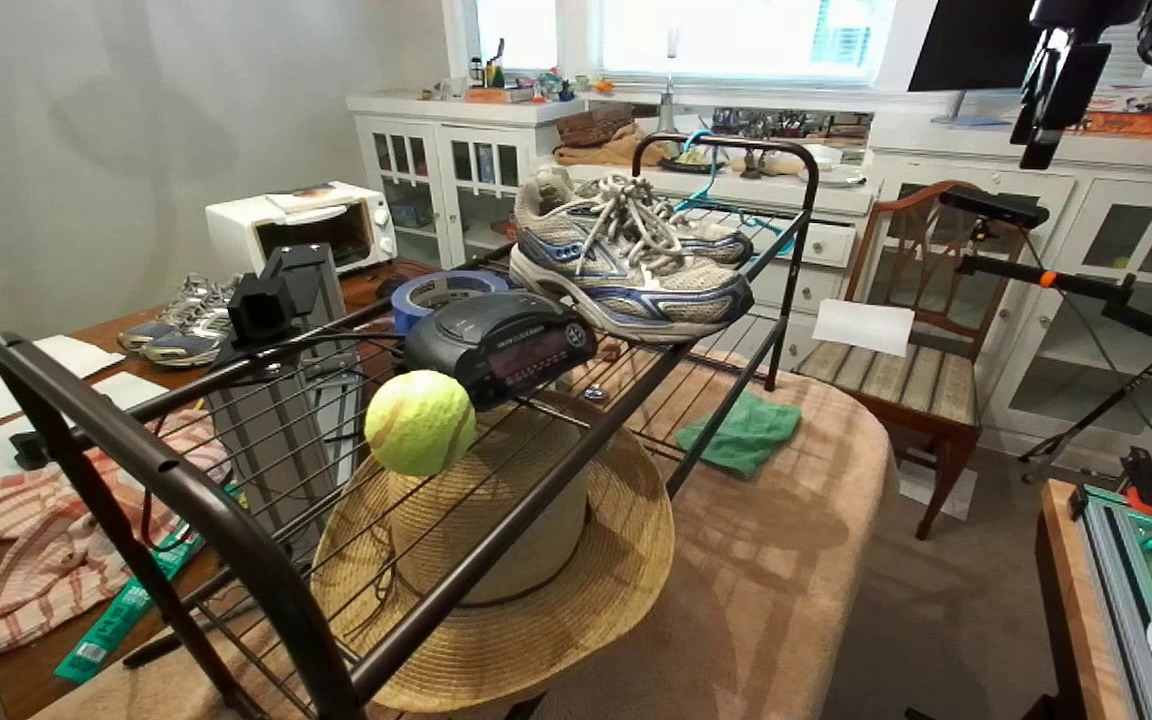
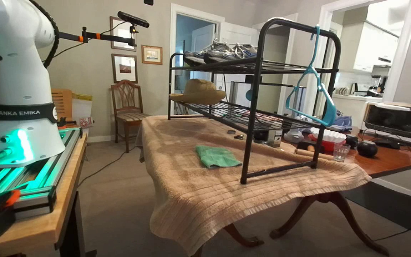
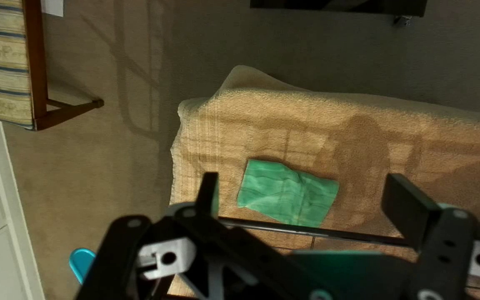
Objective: Move the hanger from the side to the front of the shoe rack
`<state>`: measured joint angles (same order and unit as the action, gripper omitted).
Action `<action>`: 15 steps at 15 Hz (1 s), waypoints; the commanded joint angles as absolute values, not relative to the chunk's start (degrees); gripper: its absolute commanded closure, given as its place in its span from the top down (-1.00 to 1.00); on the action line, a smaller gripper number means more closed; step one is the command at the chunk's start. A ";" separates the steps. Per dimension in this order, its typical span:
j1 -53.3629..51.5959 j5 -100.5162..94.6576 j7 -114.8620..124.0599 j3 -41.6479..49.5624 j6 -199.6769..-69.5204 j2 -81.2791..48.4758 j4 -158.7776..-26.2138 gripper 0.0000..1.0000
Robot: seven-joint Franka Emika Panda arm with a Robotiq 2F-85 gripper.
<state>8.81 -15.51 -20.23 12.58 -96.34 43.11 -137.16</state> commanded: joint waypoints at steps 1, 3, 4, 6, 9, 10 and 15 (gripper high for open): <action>7.87 -15.93 -19.76 13.19 -96.03 43.18 -136.97 1.00; 8.48 -14.73 -17.52 13.93 -97.02 41.03 -134.98 1.00; 8.82 -13.68 -16.22 14.92 -97.61 39.58 -133.27 1.00; 8.61 -12.57 -17.51 17.96 -98.65 36.74 -129.53 1.00; 7.07 -12.47 -27.17 23.70 -102.25 33.60 -124.87 1.00; 6.08 -12.23 -32.81 26.10 -104.18 32.08 -123.08 1.00; 4.22 -9.56 -54.44 31.90 -109.44 24.44 -114.91 1.00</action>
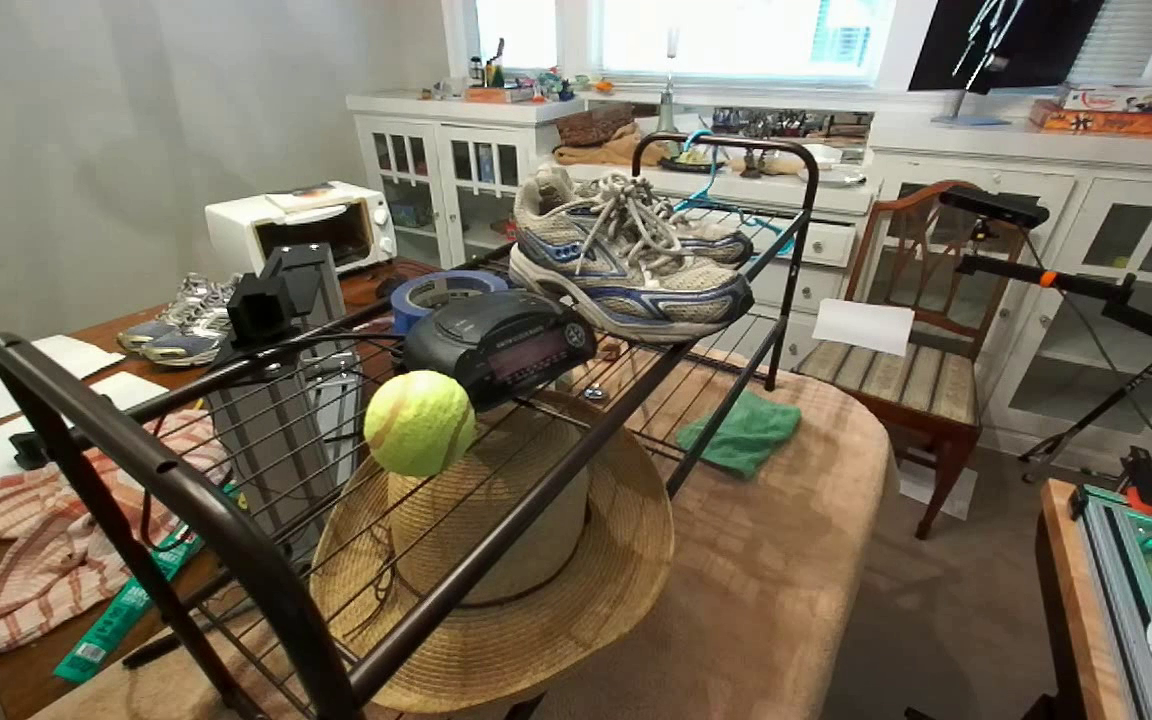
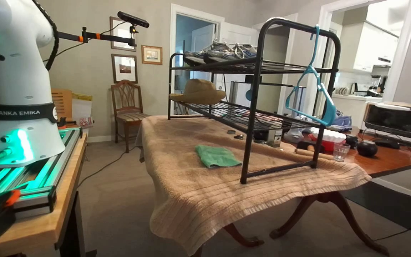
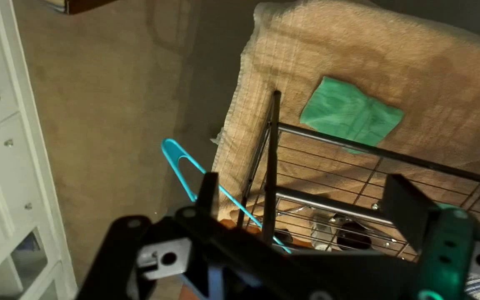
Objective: Move the hanger from the side to the front of the shoe rack
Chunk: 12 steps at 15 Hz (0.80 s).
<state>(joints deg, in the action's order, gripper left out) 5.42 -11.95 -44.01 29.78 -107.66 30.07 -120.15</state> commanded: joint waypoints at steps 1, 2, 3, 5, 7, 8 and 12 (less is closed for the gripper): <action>4.04 -8.54 -58.33 32.33 -110.13 22.99 -113.77 1.00; 4.11 -7.63 -62.10 32.50 -110.81 21.91 -112.79 1.00; 3.86 -5.51 -66.22 33.07 -111.42 20.66 -111.91 1.00; 3.68 -0.33 -74.77 34.45 -112.24 18.01 -110.40 1.00; 4.20 7.35 -80.43 36.48 -111.47 14.37 -108.58 1.00; 7.14 2.81 -75.47 31.91 -111.47 17.92 -111.13 1.00; 8.74 3.64 -76.38 30.84 -111.46 16.79 -110.70 1.00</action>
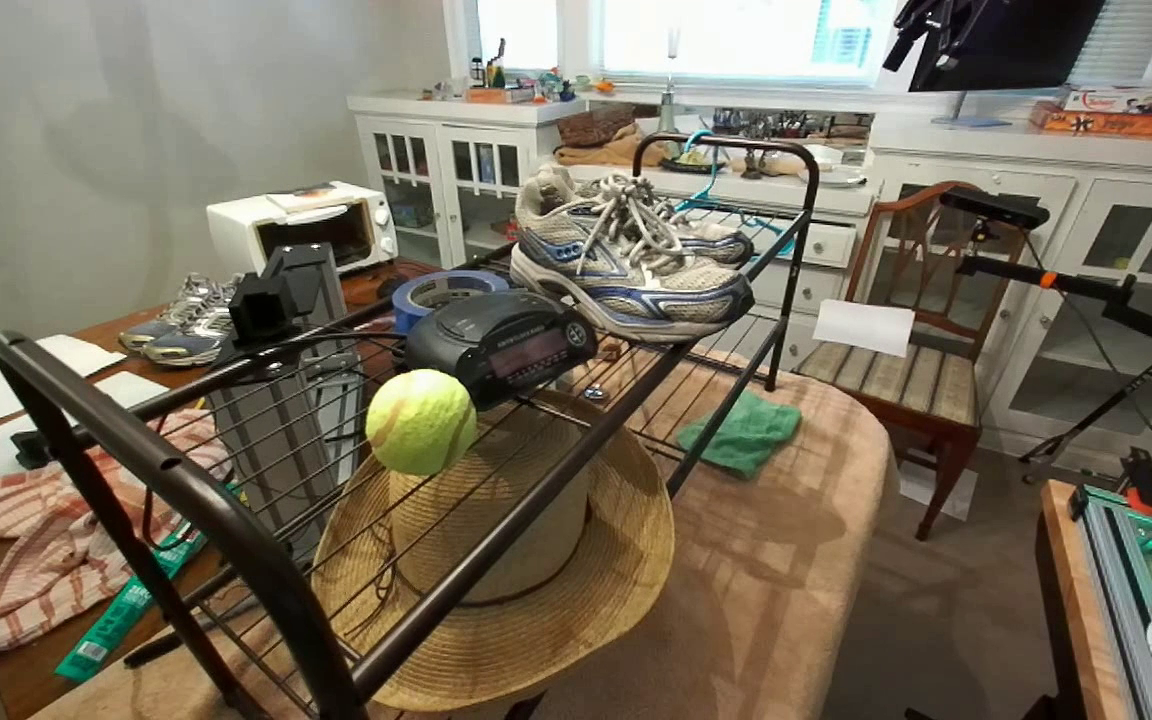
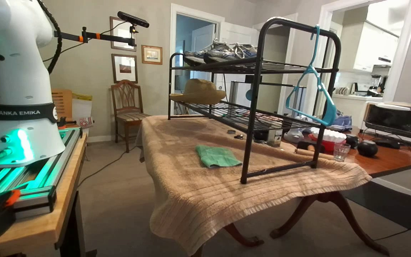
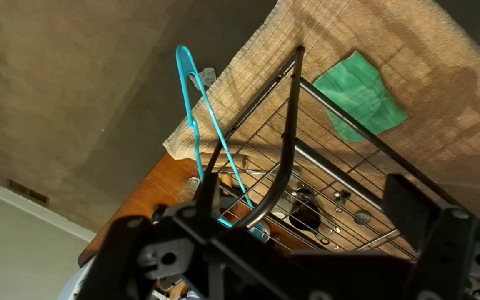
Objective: Move the hanger from the side to the front of the shoe rack
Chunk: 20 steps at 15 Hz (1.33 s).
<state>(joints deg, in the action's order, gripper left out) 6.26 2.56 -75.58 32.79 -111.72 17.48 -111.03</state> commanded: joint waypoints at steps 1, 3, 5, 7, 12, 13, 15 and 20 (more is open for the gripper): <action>8.78 3.64 -76.32 30.59 -111.46 17.02 -110.69 1.00; 8.88 3.63 -76.30 30.54 -111.46 17.09 -110.68 1.00; 8.65 6.73 -78.83 31.58 -114.42 14.98 -109.16 1.00; 7.68 10.33 -85.87 32.49 -118.30 13.23 -107.84 1.00; 6.97 24.12 -106.34 34.79 -124.44 8.26 -105.70 1.00; 7.11 27.11 -109.21 35.24 -123.86 6.88 -104.99 1.00; 8.32 32.64 -114.35 35.05 -121.60 4.29 -103.83 1.00; 12.95 39.23 -122.33 31.15 -117.55 -2.09 -101.55 1.00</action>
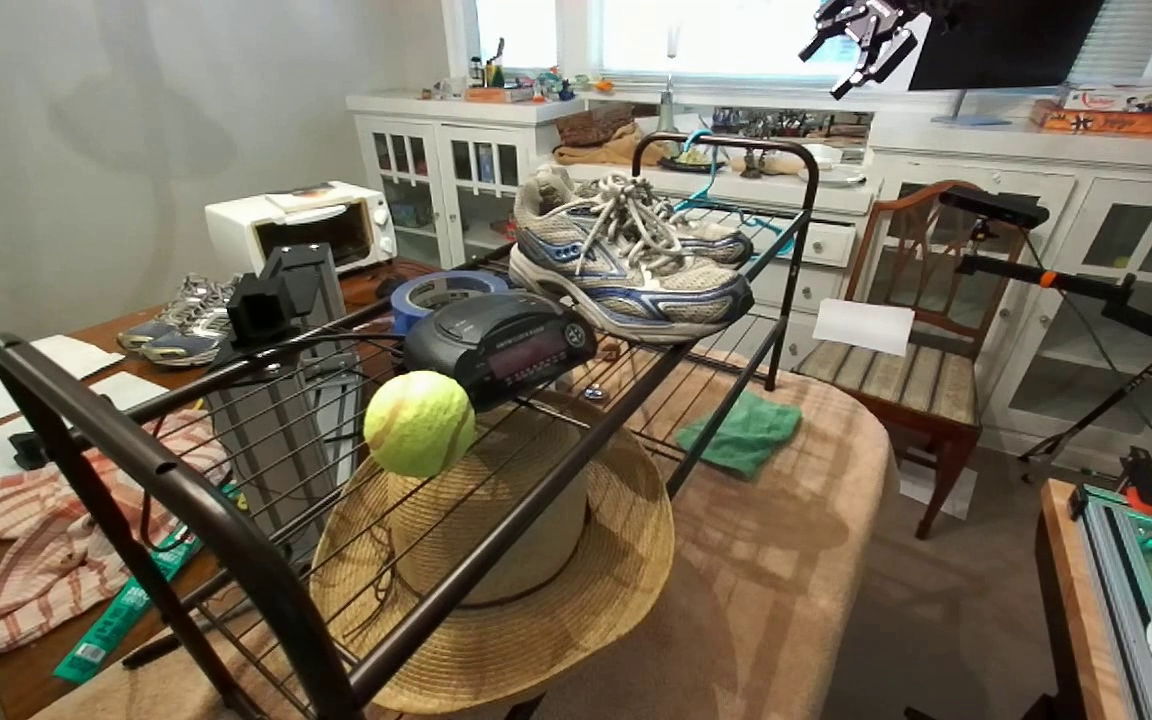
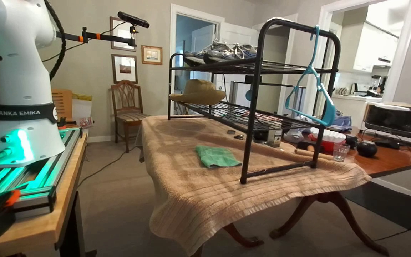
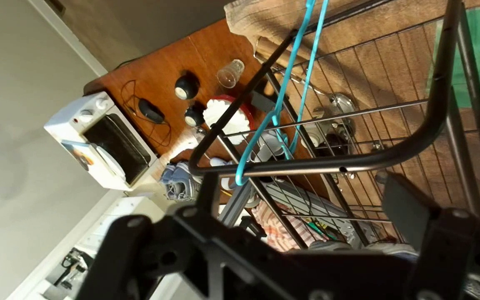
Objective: Move the hanger from the side to the front of the shoe rack
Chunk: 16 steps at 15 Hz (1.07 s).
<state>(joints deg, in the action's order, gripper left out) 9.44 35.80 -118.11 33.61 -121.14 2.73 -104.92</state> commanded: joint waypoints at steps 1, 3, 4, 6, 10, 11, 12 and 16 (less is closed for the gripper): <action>14.06 39.59 -123.06 30.00 -116.85 -3.23 -101.01 1.00; 16.49 40.65 -125.21 27.68 -115.10 -5.33 -99.57 1.00; 17.62 40.95 -126.02 26.59 -114.75 -6.39 -98.80 1.00; 19.36 37.85 -122.68 24.98 -115.76 -8.66 -96.61 1.00; 20.94 38.29 -122.93 22.96 -117.21 -7.81 -97.92 1.00; 21.00 38.27 -122.93 22.91 -117.31 -7.92 -97.80 1.00; 21.38 39.90 -123.79 22.71 -116.25 -8.60 -97.17 1.00; 23.25 45.29 -125.36 19.61 -114.47 -12.92 -92.77 1.00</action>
